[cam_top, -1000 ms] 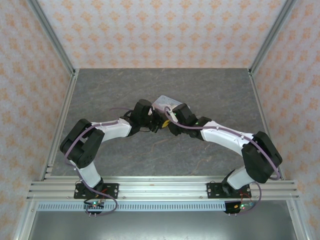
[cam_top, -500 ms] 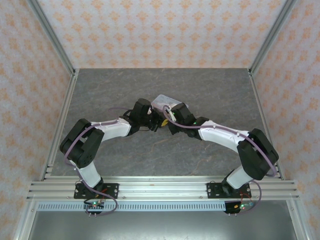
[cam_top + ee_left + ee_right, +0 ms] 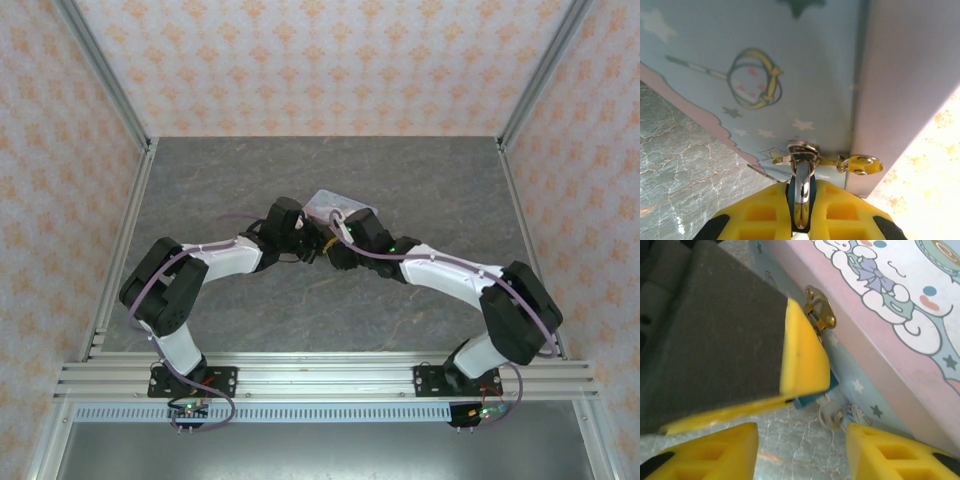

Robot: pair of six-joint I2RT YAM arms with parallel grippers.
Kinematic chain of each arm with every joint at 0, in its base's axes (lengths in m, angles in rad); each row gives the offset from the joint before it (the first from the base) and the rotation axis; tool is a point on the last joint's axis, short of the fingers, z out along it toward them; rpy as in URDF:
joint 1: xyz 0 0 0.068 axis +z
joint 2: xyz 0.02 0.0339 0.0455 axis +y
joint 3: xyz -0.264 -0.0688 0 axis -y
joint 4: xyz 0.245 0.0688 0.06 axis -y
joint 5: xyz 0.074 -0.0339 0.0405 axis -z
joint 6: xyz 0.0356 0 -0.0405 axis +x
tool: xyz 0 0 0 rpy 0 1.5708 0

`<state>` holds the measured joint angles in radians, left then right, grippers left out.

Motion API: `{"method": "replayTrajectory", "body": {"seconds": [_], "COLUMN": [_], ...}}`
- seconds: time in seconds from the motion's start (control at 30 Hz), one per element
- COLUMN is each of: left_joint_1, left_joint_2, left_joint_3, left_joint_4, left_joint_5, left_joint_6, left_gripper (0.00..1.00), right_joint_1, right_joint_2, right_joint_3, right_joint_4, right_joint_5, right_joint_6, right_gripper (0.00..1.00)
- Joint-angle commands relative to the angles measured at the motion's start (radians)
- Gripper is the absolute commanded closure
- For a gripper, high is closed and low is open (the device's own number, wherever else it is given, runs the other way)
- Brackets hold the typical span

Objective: Unlock a padlock with a key

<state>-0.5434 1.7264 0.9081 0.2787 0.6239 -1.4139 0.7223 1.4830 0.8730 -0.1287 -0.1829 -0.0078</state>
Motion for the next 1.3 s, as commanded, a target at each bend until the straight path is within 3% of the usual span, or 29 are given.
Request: {"method": "replayTrajectory", "body": {"seconds": [0.0, 0.27, 0.37, 0.67, 0.9, 1.0, 1.27], "left_joint_1": [-0.011, -0.011, -0.01, -0.01, 0.0, 0.013, 0.044], "left_joint_2": [0.008, 0.032, 0.032, -0.025, -0.125, -0.185, -0.255], "left_joint_3": [-0.011, -0.053, -0.057, -0.049, -0.056, -0.052, 0.008], "left_joint_4": [-0.029, -0.061, -0.086, -0.195, -0.318, -0.394, -0.532], "left_joint_5": [0.002, -0.033, -0.043, -0.073, -0.136, -0.187, -0.26], "left_joint_6": [0.057, 0.149, 0.189, 0.266, 0.307, 0.336, 0.4], "left_gripper": [0.97, 0.91, 0.84, 0.42, 0.2, 0.03, 0.0], "right_joint_1": [-0.013, -0.027, -0.03, -0.029, -0.03, -0.03, -0.072], "right_joint_2": [-0.082, -0.182, -0.191, -0.169, -0.135, -0.095, 0.043], "right_joint_3": [-0.073, -0.207, -0.239, -0.338, -0.336, -0.319, -0.226], "right_joint_4": [0.017, 0.121, 0.178, 0.396, 0.427, 0.445, 0.483], "right_joint_5": [-0.031, -0.114, -0.141, -0.18, -0.163, -0.166, -0.192], "right_joint_6": [0.117, 0.361, 0.454, 0.665, 0.696, 0.703, 0.704], "right_gripper": [0.47, 0.41, 0.4, 0.36, 0.35, 0.34, 0.35]}}
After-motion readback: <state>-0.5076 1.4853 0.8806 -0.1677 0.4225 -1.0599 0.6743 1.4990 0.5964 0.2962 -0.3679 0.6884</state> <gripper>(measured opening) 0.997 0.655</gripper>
